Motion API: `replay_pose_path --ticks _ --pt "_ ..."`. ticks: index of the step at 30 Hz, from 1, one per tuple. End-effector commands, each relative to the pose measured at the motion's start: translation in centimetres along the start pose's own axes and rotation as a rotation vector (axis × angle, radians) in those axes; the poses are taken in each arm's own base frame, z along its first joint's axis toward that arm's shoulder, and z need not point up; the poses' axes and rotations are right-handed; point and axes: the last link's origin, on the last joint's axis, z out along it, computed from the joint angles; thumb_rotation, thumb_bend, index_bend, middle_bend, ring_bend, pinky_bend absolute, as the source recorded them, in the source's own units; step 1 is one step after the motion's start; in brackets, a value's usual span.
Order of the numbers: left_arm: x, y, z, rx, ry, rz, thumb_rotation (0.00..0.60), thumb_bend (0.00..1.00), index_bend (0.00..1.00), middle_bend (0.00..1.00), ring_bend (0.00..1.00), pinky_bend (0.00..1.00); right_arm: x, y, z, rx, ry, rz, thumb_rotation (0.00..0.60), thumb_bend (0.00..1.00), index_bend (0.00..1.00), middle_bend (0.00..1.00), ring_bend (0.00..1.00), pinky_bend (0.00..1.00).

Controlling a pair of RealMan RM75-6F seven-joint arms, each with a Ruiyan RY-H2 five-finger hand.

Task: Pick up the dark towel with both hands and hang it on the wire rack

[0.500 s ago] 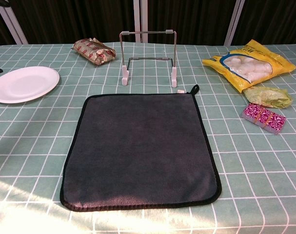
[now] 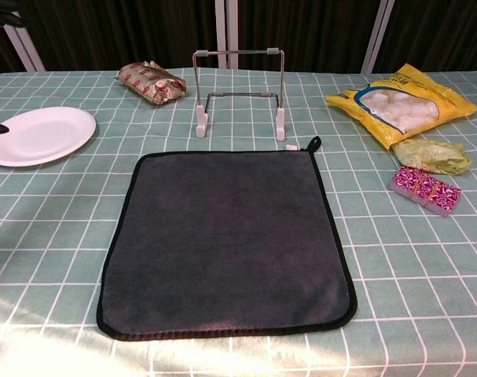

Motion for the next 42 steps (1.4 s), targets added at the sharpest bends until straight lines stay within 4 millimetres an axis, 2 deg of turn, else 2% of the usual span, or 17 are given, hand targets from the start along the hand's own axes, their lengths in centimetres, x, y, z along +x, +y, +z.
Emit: replay_pose_path --ticks 1,6,12,17,25,34,42 --pt "-0.3 0.4 -1.9 -0.015 -0.026 0.039 0.584 0.13 0.07 0.11 0.1 0.2 0.0 0.1 -0.6 -0.002 -0.019 -0.022 0.6 0.24 0.0 0.0 0.0 0.0" --pt "-0.4 0.3 -4.9 -0.002 -0.062 0.091 0.582 0.13 0.07 0.11 0.1 0.2 -0.2 0.4 -1.7 0.04 -0.155 -0.143 0.6 0.24 0.0 0.0 0.0 0.0" --pt "-0.3 1.5 -7.9 -0.009 -0.082 0.098 0.588 0.13 0.08 0.11 0.1 0.2 -0.3 -1.5 -2.3 0.155 -0.324 -0.289 0.6 0.24 0.0 0.0 0.0 0.0" --pt "-2.3 3.4 -9.3 -0.086 -0.157 0.085 0.59 0.13 0.1 0.11 0.1 0.2 -0.3 -2.8 -2.0 0.193 -0.348 -0.318 0.6 0.24 0.0 0.0 0.0 0.0" --pt "-6.1 7.0 -8.7 -0.261 -0.297 0.096 0.6 0.13 0.11 0.14 0.13 0.25 -0.6 -2.5 -0.6 0.163 -0.356 -0.31 0.6 0.24 0.0 0.0 0.0 0.0" --pt "-7.9 10.2 -6.8 -0.429 -0.329 0.066 0.6 0.16 0.15 0.17 0.16 0.29 -0.6 -2.8 -0.2 0.161 -0.351 -0.318 0.6 0.24 0.0 0.0 0.0 0.0" --pt "-9.4 11.4 -5.9 -0.476 -0.367 0.083 0.6 0.16 0.17 0.17 0.16 0.29 -0.7 -2.8 -0.3 0.157 -0.351 -0.318 0.6 0.24 0.0 0.0 0.0 0.0"
